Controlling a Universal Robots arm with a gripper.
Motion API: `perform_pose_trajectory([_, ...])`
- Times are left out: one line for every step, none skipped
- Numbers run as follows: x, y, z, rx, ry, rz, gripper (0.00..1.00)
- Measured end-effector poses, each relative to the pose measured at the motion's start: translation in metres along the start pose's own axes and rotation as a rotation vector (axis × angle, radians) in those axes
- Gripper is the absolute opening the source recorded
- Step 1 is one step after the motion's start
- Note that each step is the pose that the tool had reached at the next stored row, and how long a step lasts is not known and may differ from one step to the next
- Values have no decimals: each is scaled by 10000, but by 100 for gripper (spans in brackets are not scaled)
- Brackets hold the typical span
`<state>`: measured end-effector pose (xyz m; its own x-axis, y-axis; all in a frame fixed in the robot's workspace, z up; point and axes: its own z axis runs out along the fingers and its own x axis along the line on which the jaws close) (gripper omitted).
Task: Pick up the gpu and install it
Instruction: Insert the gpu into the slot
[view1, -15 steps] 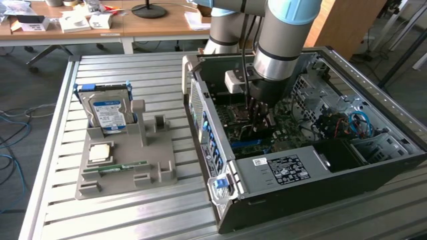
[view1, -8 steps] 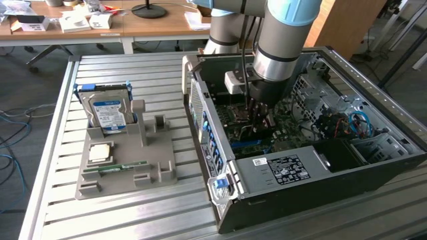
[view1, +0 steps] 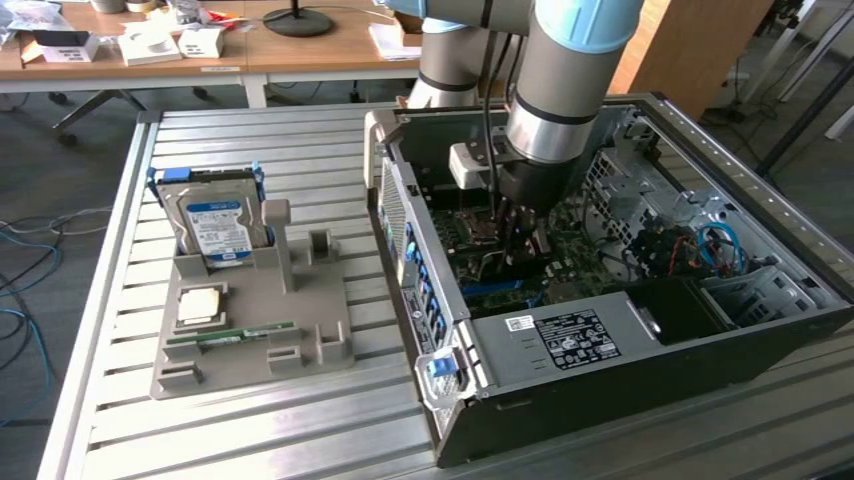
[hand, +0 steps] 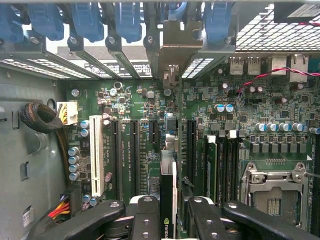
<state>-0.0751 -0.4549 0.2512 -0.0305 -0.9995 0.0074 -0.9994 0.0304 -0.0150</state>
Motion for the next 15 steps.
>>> perform_pose_trajectory([0, 0, 0, 0, 0, 0, 26])
perform_pose_trajectory([-1, 0, -1, -1, 1, -1, 26])
perform_pose_trajectory([-3, 0, 0, 0, 1, 0, 26])
perform_pose_trajectory([-3, 1, 0, -1, 1, 0, 26])
perform_pose_trajectory([-3, 0, 0, 0, 1, 0, 26])
perform_pose_trajectory([-3, 1, 0, 0, 1, 0, 26])
perform_pose_trajectory([-4, 1, 1, 0, 1, 0, 26])
perform_pose_trajectory([-4, 1, 5, 0, -1, 0, 26])
perform_pose_trajectory([-4, 1, 5, 0, 1, 1, 26])
perform_pose_trajectory([-4, 1, 5, 0, 1, 0, 26])
perform_pose_trajectory([-3, 1, 5, -1, 2, 0, 26])
perform_pose_trajectory([-3, 1, 5, 0, 1, 0, 26])
perform_pose_trajectory([-3, 1, 6, 0, 1, 0, 26])
perform_pose_trajectory([-4, 2, 6, 0, 1, 1, 26])
perform_pose_trajectory([-4, 3, 6, 0, 1, 0, 26])
